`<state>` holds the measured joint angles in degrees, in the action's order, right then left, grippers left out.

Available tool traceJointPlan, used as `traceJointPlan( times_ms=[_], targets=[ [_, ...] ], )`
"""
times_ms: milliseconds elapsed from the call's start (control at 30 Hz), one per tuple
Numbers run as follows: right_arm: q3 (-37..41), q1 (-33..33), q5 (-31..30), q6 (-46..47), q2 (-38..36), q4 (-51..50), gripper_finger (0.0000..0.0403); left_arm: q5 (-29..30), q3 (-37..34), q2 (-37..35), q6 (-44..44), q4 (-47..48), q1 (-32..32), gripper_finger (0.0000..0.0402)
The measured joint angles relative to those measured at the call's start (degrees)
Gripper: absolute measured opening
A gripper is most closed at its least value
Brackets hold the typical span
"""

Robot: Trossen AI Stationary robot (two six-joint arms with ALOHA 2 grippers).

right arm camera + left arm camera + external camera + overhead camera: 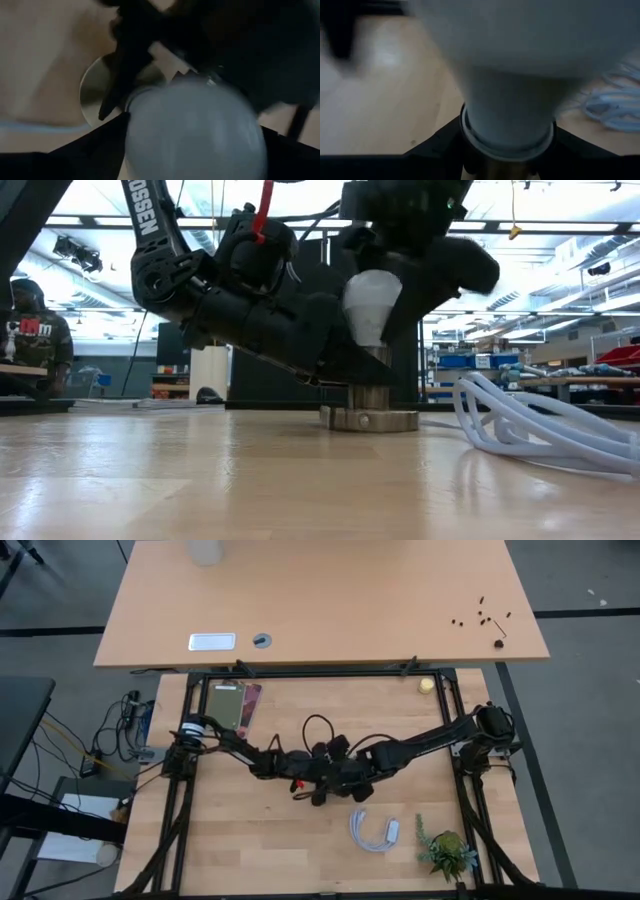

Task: Screw lightbulb
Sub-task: Remove the white lightbulb from the desk lamp

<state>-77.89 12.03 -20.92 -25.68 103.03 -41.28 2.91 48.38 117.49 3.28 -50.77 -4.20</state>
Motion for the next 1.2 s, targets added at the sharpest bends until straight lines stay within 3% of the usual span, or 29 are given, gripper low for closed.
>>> traceJointPlan(
  times_ms=[233,433,800,1000,1200],
  targets=[
    [-0.09,0.24,5.51,22.73,-1.03,-1.70,0.0392,-0.41,-0.07,0.00,0.29,0.23,-0.05,0.0193],
    [0.94,1.01,7.52,45.04,-1.27,-5.93,0.0382,-0.36,-0.07,0.00,1.47,0.17,-0.05,0.0193],
    [13.64,11.81,-12.39,63.16,-2.68,6.80,0.0378,-0.93,-0.07,0.04,1.49,0.14,-0.09,0.0193],
    [25.44,15.57,-22.42,66.25,-6.31,29.98,0.0378,-0.97,-0.07,0.04,1.45,0.10,-0.09,0.0193],
    [35.45,16.39,-32.25,57.02,-5.31,59.42,0.0377,0.15,-0.07,0.07,1.39,0.05,-0.09,0.0193]
  ],
)
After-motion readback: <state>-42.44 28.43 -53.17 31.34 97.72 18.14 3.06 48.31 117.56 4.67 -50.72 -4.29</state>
